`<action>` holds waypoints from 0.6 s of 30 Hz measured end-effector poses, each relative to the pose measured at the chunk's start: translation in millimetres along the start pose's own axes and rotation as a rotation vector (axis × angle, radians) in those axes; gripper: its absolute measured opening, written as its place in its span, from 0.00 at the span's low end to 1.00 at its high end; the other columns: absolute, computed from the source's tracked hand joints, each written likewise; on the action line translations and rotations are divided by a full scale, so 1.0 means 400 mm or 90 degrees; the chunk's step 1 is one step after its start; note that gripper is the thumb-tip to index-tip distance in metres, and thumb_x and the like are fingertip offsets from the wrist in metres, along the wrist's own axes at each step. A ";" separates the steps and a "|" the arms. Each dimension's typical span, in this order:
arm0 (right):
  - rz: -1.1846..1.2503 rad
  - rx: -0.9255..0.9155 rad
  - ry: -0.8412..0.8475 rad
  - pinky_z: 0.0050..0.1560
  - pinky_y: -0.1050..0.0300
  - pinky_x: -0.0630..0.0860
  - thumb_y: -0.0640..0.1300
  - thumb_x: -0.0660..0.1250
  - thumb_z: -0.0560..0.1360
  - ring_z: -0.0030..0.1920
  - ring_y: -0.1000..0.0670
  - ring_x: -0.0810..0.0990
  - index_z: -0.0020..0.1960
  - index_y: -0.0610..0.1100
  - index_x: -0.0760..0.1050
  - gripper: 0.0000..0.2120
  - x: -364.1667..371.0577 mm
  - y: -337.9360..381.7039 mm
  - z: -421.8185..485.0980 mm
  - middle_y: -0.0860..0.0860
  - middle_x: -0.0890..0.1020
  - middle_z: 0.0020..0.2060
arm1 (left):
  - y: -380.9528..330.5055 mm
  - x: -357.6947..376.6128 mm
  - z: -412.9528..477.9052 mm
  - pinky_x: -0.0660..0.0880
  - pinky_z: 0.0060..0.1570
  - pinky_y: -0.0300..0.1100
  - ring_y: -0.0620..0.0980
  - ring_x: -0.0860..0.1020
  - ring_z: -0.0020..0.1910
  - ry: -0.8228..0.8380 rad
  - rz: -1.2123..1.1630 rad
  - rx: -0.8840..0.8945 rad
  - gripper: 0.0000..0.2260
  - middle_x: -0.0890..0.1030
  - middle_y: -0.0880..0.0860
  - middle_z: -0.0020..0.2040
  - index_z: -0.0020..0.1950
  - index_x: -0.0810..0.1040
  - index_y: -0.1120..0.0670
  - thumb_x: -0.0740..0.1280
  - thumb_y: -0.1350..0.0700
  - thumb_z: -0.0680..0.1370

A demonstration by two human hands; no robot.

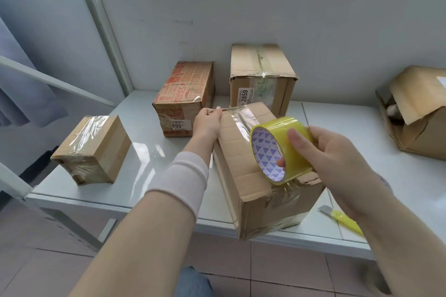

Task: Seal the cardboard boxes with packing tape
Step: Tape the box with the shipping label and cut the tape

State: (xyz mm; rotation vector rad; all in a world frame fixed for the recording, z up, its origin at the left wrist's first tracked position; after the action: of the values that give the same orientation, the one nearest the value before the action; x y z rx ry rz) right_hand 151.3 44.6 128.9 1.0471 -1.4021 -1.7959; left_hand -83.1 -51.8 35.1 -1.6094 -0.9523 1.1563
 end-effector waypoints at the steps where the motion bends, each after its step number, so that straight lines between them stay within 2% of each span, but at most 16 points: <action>1: 0.009 -0.004 -0.005 0.38 0.61 0.78 0.61 0.60 0.64 0.33 0.56 0.82 0.44 0.45 0.77 0.21 -0.001 -0.013 -0.012 0.50 0.84 0.32 | -0.001 0.000 -0.001 0.64 0.44 0.41 0.51 0.69 0.43 0.001 0.005 0.002 0.14 0.72 0.50 0.38 0.36 0.67 0.52 0.61 0.50 0.80; 5: 0.059 0.019 0.005 0.37 0.65 0.78 0.59 0.61 0.64 0.33 0.57 0.81 0.44 0.43 0.76 0.20 0.025 -0.046 -0.034 0.51 0.84 0.31 | -0.010 -0.003 -0.009 0.64 0.45 0.41 0.52 0.70 0.44 0.002 0.012 0.003 0.14 0.72 0.50 0.37 0.36 0.67 0.52 0.61 0.50 0.80; 7: 0.024 0.007 -0.028 0.35 0.65 0.76 0.60 0.65 0.63 0.31 0.57 0.80 0.42 0.45 0.76 0.19 -0.002 -0.026 -0.044 0.51 0.83 0.29 | -0.011 -0.005 -0.012 0.64 0.44 0.41 0.52 0.70 0.44 0.000 0.015 0.002 0.14 0.71 0.49 0.37 0.35 0.67 0.53 0.61 0.51 0.80; 9: -0.061 -0.018 -0.096 0.32 0.64 0.71 0.66 0.67 0.63 0.27 0.55 0.75 0.37 0.44 0.75 0.23 -0.058 0.002 -0.064 0.51 0.79 0.26 | -0.012 -0.006 -0.016 0.65 0.45 0.41 0.52 0.70 0.44 -0.002 0.014 -0.003 0.14 0.72 0.50 0.38 0.35 0.67 0.53 0.62 0.50 0.80; 11: -0.130 -0.002 -0.115 0.30 0.63 0.68 0.68 0.60 0.60 0.25 0.56 0.71 0.36 0.42 0.74 0.28 -0.083 0.014 -0.100 0.52 0.77 0.23 | -0.011 -0.007 -0.019 0.65 0.45 0.41 0.52 0.70 0.44 -0.002 0.016 -0.006 0.14 0.72 0.50 0.38 0.35 0.67 0.53 0.62 0.50 0.80; 13: -0.111 0.057 -0.085 0.28 0.65 0.70 0.67 0.57 0.58 0.24 0.58 0.75 0.36 0.43 0.75 0.27 -0.075 -0.011 -0.148 0.52 0.79 0.22 | -0.012 -0.007 -0.020 0.65 0.45 0.41 0.52 0.70 0.44 -0.003 0.020 -0.008 0.14 0.71 0.49 0.37 0.36 0.68 0.52 0.61 0.50 0.80; 16: -0.096 0.140 -0.056 0.25 0.67 0.71 0.62 0.60 0.65 0.25 0.55 0.79 0.36 0.44 0.75 0.21 -0.047 -0.094 -0.210 0.50 0.80 0.22 | -0.014 -0.007 -0.020 0.65 0.45 0.41 0.52 0.70 0.44 -0.002 0.025 -0.005 0.14 0.71 0.50 0.37 0.36 0.68 0.52 0.61 0.50 0.80; 18: -0.097 0.175 -0.071 0.23 0.66 0.71 0.54 0.64 0.73 0.25 0.53 0.80 0.36 0.43 0.74 0.15 -0.039 -0.158 -0.227 0.52 0.79 0.21 | -0.013 -0.005 -0.019 0.66 0.46 0.42 0.52 0.71 0.44 0.003 0.023 -0.005 0.13 0.73 0.51 0.40 0.37 0.68 0.52 0.61 0.49 0.80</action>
State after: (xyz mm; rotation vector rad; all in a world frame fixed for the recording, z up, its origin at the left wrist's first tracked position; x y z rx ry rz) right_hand 238.0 29.6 60.0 1.2371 -1.7148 -1.8283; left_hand -76.8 -53.9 41.7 -1.6411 -0.9294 1.1735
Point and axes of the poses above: each hand's wrist, its own z-axis towards the middle knuckle, its own x-axis out of the palm, y = z × x, the point moved 10 cm from there along z, towards the middle knuckle
